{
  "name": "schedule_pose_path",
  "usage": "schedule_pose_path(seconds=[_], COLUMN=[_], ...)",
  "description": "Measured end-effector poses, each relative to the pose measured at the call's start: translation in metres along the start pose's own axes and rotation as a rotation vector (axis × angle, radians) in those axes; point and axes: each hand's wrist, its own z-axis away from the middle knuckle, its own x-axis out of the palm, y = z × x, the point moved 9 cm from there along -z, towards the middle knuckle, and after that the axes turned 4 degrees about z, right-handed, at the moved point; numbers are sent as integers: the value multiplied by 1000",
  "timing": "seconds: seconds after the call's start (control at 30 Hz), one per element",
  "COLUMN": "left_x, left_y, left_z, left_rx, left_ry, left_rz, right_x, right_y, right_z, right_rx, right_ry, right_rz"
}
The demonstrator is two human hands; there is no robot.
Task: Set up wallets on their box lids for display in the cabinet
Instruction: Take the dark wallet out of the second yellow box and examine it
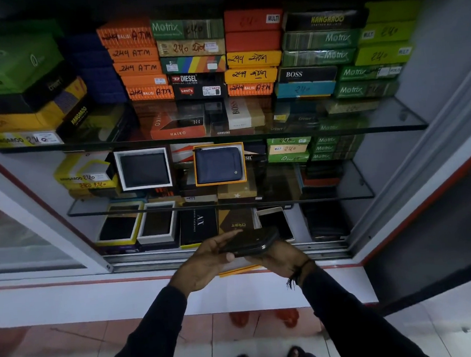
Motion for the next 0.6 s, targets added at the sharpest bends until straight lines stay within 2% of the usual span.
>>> schedule_pose_path(seconds=[0.13,0.3,0.4,0.5,0.6], left_x=[0,8,13,10,1], left_y=[7,9,7,3,-2], left_z=[7,16,20,25,26], left_rx=[11,8,-9,-6,17], left_ry=[-30,-94,-119,-134,-131], left_rz=[7,-16,84,286,405], right_x=[-17,1,3,-7,-14], right_y=[-11,-18,-22,-21,-24], right_z=[2,7,11,11,10], right_rx=[-25,-7,-80,-86,-70], right_ry=[136,-2,-19,58,138], right_rz=[24,192,182,57,155])
